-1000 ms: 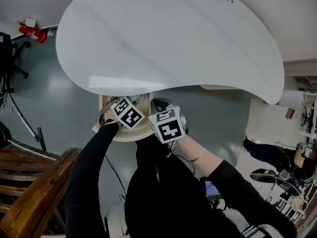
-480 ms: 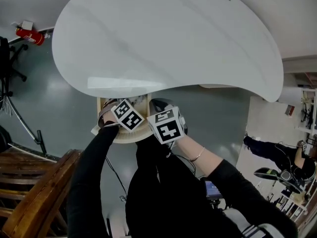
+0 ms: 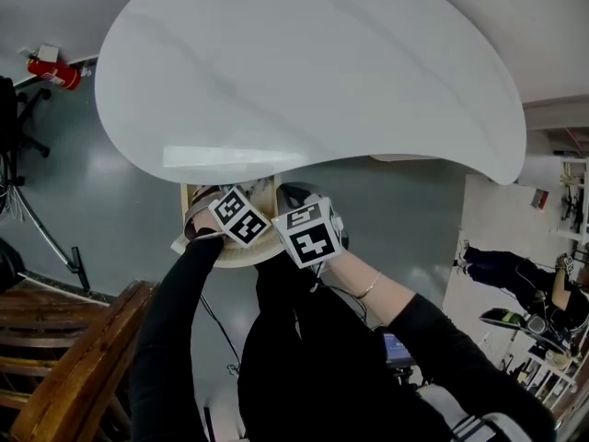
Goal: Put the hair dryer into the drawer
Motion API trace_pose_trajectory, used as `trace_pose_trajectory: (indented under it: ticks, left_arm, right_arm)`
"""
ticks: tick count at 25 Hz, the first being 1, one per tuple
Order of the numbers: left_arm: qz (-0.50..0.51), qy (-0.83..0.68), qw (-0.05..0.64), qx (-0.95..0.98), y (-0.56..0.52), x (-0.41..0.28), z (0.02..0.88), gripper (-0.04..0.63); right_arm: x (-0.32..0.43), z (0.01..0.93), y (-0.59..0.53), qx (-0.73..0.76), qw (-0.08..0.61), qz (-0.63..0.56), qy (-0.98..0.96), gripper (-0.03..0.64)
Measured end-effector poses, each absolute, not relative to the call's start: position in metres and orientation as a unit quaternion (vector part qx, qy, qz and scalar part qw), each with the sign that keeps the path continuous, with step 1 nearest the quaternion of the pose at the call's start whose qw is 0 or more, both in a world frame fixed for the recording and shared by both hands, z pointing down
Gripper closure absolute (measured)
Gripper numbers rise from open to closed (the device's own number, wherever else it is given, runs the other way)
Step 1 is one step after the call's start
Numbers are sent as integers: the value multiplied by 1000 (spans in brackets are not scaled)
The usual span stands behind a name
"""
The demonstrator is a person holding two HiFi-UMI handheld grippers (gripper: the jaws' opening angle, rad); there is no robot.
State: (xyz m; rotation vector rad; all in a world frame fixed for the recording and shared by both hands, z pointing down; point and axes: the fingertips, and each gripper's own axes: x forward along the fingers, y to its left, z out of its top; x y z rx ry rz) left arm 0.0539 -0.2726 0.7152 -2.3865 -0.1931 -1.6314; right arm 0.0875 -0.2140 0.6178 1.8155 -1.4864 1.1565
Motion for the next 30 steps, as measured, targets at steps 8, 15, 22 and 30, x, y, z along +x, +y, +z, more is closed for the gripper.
trace_pose_trajectory:
  ticks: [8, 15, 22, 30]
  left_arm:
    - [-550, -74, 110, -825, -272, 57, 704, 367]
    - [-536, -62, 63, -840, -272, 56, 684, 370]
    - [-509, -50, 44, -858, -268, 54, 661, 374]
    - [-480, -34, 36, -876, -263, 49, 639, 453]
  right_arm:
    - [87, 616, -212, 675, 257, 426, -544, 615]
    - [88, 607, -211, 684, 253, 419, -540, 615]
    - [87, 595, -212, 691, 254, 403, -543, 615]
    - [82, 586, -209, 695, 255, 391, -548, 615]
